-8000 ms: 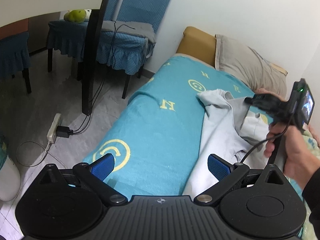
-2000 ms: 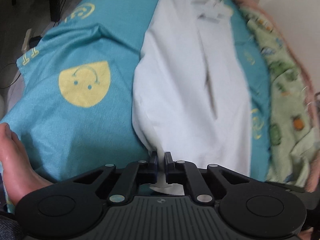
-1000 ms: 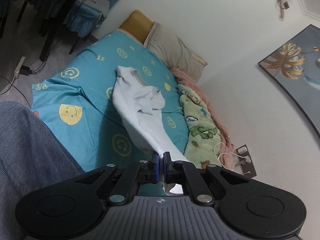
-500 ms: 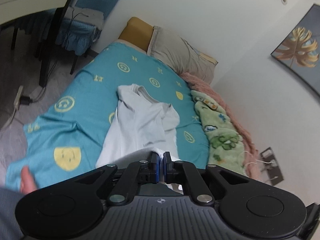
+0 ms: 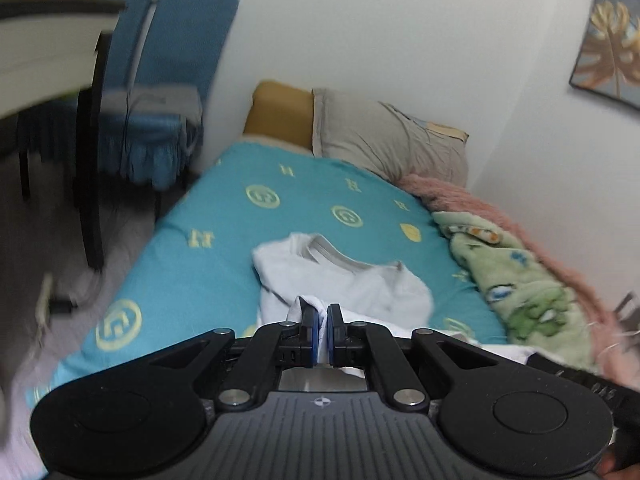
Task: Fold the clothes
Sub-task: 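Lift the hem with both grippers and fold it over toward the collar, then open both grippers and release the folded hem onto the shirt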
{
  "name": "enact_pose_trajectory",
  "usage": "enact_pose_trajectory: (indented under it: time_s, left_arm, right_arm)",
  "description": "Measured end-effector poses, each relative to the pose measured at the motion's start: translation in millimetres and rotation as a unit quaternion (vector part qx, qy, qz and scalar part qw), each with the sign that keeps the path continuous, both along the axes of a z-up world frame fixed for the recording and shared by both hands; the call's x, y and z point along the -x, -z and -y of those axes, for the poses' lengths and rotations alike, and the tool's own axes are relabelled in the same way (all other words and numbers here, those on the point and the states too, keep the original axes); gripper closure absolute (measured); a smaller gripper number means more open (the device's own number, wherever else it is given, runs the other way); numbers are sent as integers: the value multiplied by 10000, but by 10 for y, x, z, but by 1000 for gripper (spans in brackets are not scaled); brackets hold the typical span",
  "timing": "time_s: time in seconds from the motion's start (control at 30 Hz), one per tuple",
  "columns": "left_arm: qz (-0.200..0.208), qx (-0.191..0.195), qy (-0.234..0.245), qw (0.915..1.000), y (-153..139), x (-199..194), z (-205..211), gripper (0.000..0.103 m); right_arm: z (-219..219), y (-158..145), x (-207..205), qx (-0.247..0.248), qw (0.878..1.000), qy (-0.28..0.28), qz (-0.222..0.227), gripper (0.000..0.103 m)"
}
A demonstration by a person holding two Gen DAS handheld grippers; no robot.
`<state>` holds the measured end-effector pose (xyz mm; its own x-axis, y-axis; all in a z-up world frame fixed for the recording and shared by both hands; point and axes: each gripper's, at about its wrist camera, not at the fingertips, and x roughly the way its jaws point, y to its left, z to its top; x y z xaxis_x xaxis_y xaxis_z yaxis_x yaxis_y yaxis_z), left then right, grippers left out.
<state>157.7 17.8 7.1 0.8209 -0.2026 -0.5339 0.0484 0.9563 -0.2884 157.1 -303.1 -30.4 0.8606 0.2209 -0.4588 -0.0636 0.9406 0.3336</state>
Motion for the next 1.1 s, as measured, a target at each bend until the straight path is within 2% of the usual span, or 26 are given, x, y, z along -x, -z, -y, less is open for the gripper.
enact_pose_trajectory:
  time_s: [0.1,0.2,0.43,0.57,0.63,0.73,0.77,0.83,0.87,0.9,0.93,0.97,1.0,1.07,1.1]
  left_arm:
    - [91,-287,-49,9995,221,-185,76,98]
    - [64,-568,-12,9984,476,-381,129,98]
    - [-443,-762,0,9961,1004,-808,167,98]
    - [-815,-1071,66,9909,1274,-959,201,97]
    - [-874,-1234,132,9884,1357,-976,225,96]
    - [-856,-1267,122,9882,1357,-963,228,94]
    - [-841,-1253,114,9885,1338,-955,223,92]
    - [-778,-1172,80,9900,1271,-917,196,74]
    - [-716,-1115,48,9912,1217,-875,184,57]
    - [-638,-1077,1,9921,1158,-819,176,45]
    - [-558,-1068,-35,9927,1098,-762,172,42]
    - [-483,-1080,-53,9930,1037,-700,175,37]
    - [-409,-1092,-71,9932,976,-638,177,29]
    - [-245,-1120,-105,9933,851,-506,185,17]
    - [-149,-1141,-102,9933,786,-427,193,17]
  right_arm:
    - [-59,198,-164,170,9998,-79,66,94]
    - [-96,420,-366,289,9994,-110,-131,94]
    - [-147,879,-807,389,9974,-90,-602,94]
    - [-195,1119,-978,576,9943,-161,-881,93]
    - [-221,1196,-999,665,9932,-195,-938,92]
    - [-244,1185,-988,760,9928,-195,-908,92]
    - [-245,1167,-978,763,9929,-185,-899,92]
    - [-247,1117,-945,795,9928,-155,-883,91]
    - [-250,1084,-930,826,9925,-136,-890,90]
    - [-251,1044,-897,860,9925,-95,-868,78]
    - [-252,1002,-859,894,9925,-49,-837,68]
    - [-253,950,-796,907,9930,5,-753,44]
    - [-256,892,-725,900,9939,59,-641,27]
    - [-264,770,-582,889,9949,130,-469,25]
    - [-267,711,-514,876,9952,143,-413,25]
